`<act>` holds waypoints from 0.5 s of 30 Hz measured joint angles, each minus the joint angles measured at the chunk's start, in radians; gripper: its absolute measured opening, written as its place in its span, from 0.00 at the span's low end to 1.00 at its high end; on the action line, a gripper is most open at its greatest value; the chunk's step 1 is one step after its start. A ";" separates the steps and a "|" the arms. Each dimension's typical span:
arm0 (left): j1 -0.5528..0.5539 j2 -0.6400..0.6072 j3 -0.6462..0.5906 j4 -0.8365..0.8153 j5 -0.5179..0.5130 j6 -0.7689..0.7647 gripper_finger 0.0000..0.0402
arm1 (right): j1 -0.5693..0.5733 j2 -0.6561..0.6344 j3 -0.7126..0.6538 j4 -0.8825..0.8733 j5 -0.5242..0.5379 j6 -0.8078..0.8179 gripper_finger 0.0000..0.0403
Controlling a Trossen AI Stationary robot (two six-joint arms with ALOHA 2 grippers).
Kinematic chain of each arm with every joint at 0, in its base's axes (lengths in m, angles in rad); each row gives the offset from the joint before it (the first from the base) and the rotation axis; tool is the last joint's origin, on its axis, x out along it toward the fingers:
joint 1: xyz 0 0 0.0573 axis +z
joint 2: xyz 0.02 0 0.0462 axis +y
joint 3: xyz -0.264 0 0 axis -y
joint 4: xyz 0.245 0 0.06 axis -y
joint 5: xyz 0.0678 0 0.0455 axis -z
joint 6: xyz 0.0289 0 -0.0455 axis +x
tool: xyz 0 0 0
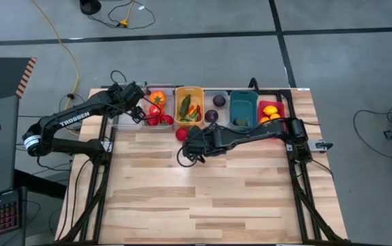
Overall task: Sort produce into baskets
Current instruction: Put the garlic into the left transparent bin
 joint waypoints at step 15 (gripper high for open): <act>0.000 0.000 0.000 0.000 0.003 0.000 0.70 | -0.102 0.000 -0.202 0.300 0.008 0.048 0.63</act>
